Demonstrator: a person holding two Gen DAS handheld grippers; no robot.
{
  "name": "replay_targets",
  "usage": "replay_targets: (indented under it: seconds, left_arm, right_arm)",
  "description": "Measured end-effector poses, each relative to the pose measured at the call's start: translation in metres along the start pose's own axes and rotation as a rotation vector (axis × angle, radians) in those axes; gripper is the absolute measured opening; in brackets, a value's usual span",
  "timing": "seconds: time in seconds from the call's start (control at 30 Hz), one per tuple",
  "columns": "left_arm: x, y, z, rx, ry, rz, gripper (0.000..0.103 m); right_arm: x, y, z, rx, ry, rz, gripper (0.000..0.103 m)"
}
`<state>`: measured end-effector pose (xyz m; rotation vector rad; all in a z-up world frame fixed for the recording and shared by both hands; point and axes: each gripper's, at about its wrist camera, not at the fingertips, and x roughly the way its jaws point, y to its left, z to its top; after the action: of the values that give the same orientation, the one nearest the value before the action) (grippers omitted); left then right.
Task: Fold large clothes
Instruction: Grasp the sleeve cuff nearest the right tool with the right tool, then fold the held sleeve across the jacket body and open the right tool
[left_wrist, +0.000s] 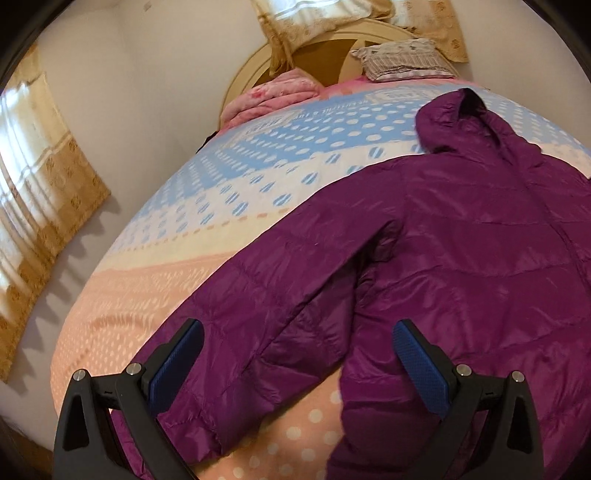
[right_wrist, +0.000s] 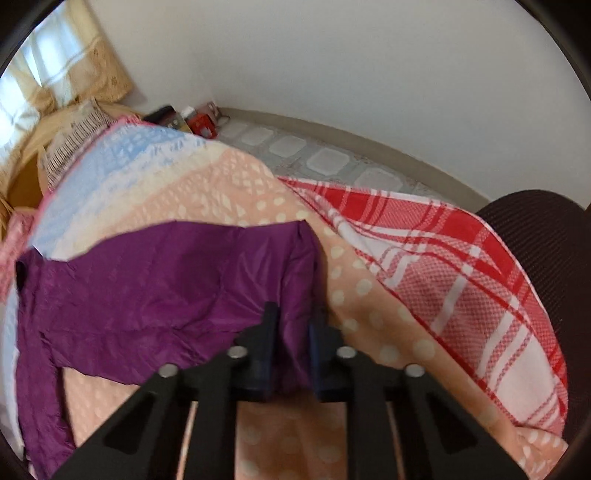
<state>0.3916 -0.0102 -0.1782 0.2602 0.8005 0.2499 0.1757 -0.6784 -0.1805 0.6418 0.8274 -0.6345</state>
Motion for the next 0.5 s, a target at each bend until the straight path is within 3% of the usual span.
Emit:
replay_targets:
  seconds: [0.23,0.37,0.5]
  left_arm:
    - [-0.011,0.02,0.01,-0.03,-0.042,0.004,0.102]
    - [-0.019,0.023,0.019,-0.015,-0.077,0.007,0.102]
    - [-0.014,0.031,0.034,-0.025,-0.077,0.012,0.102]
  right_arm:
    - [-0.059,0.041,0.007,-0.107,-0.146,0.071,0.01]
    - [-0.095,0.097,0.006,-0.22,-0.23,0.129,0.01]
    - [-0.105,0.163,-0.003,-0.335,-0.257,0.186,0.009]
